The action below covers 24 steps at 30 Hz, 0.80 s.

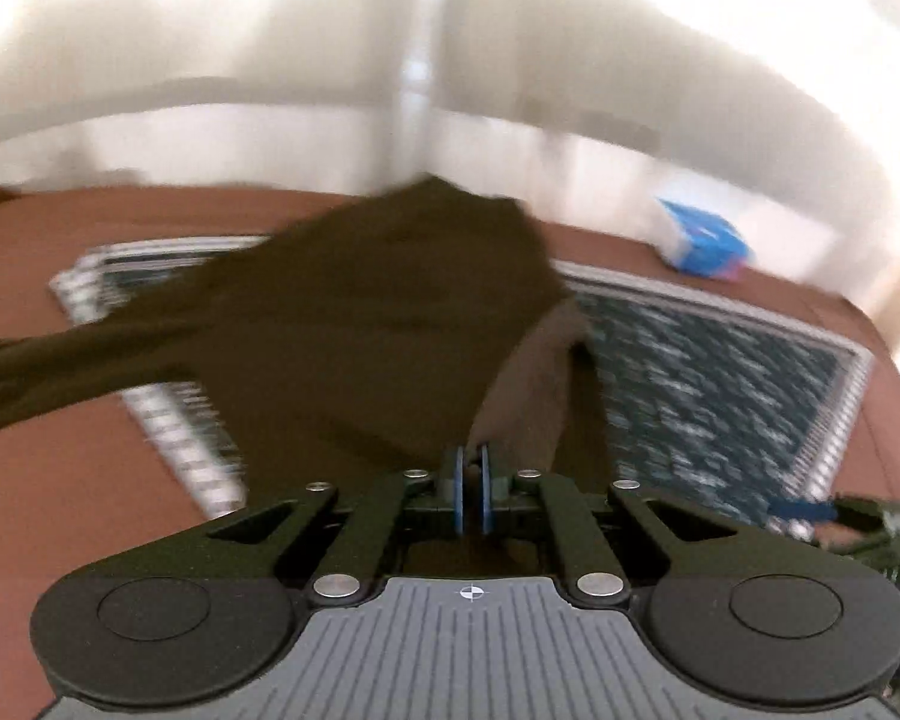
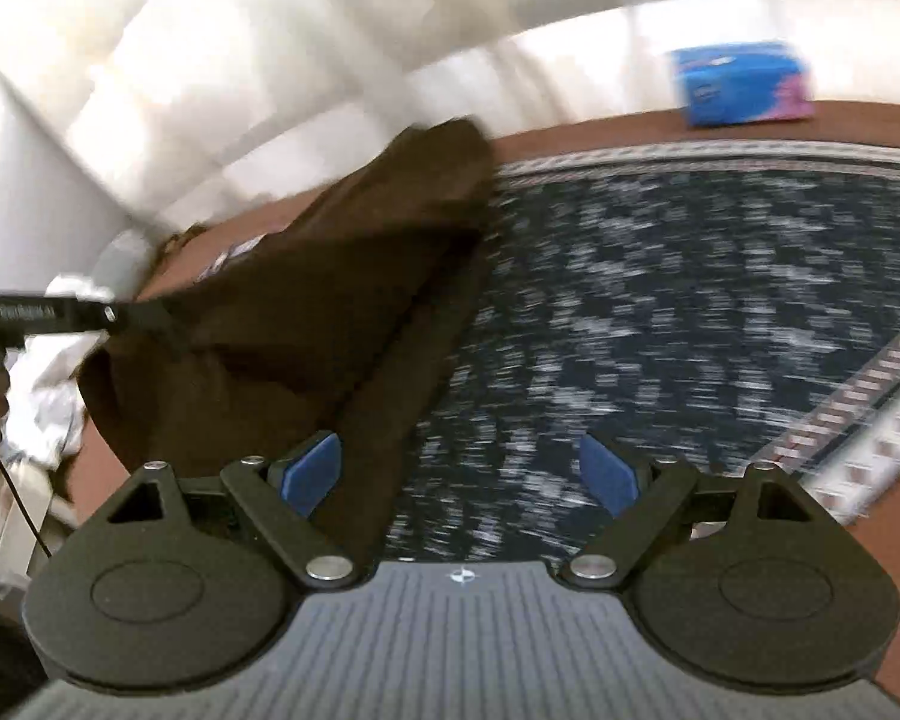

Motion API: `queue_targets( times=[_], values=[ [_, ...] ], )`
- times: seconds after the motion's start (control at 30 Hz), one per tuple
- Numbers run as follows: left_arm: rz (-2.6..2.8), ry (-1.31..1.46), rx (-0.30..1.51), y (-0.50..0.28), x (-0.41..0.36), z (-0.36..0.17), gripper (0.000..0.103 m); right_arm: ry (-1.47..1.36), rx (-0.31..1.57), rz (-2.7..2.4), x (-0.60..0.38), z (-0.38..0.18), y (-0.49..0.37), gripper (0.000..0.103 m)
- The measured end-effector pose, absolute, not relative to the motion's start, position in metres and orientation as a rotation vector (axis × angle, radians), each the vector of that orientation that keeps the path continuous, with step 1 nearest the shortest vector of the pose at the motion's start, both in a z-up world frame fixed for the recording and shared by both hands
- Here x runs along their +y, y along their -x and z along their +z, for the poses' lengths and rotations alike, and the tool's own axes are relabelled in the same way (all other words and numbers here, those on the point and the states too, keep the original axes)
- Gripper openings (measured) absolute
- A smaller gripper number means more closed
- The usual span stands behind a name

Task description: Fold clothes

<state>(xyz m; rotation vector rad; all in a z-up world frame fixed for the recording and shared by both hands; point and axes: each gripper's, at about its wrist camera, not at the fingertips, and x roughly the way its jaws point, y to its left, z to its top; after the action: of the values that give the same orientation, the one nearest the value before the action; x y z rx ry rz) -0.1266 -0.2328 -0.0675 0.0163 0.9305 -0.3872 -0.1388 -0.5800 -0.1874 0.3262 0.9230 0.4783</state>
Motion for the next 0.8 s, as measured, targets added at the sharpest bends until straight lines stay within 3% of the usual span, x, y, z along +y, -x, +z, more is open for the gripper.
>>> queue_targets(
  times=[0.33, 0.53, 0.6, 0.73, 0.8],
  values=[
    [-0.219, 0.025, 0.866, 0.121, -0.172, -0.046, 0.000, -0.235, 1.042, 0.636, -0.500, -0.245, 0.135, 0.066],
    [-0.232, 0.017, 0.843, 0.114, -0.165, -0.038, 0.000, -0.235, 1.029, 0.568, -0.490, -0.260, 0.140, 0.063],
    [-0.247, 0.013, 0.840, 0.111, -0.165, -0.038, 0.000, -0.236, 1.037, 0.567, -0.486, -0.262, 0.143, 0.053],
    [-0.278, 0.021, 0.842, 0.105, -0.163, -0.039, 0.000, -0.237, 1.065, 0.571, -0.476, -0.266, 0.152, 0.003],
    [-0.308, 0.018, 0.842, 0.102, -0.162, -0.038, 0.000, -0.265, 1.050, 0.533, -0.479, -0.261, 0.155, 0.003]
  ],
)
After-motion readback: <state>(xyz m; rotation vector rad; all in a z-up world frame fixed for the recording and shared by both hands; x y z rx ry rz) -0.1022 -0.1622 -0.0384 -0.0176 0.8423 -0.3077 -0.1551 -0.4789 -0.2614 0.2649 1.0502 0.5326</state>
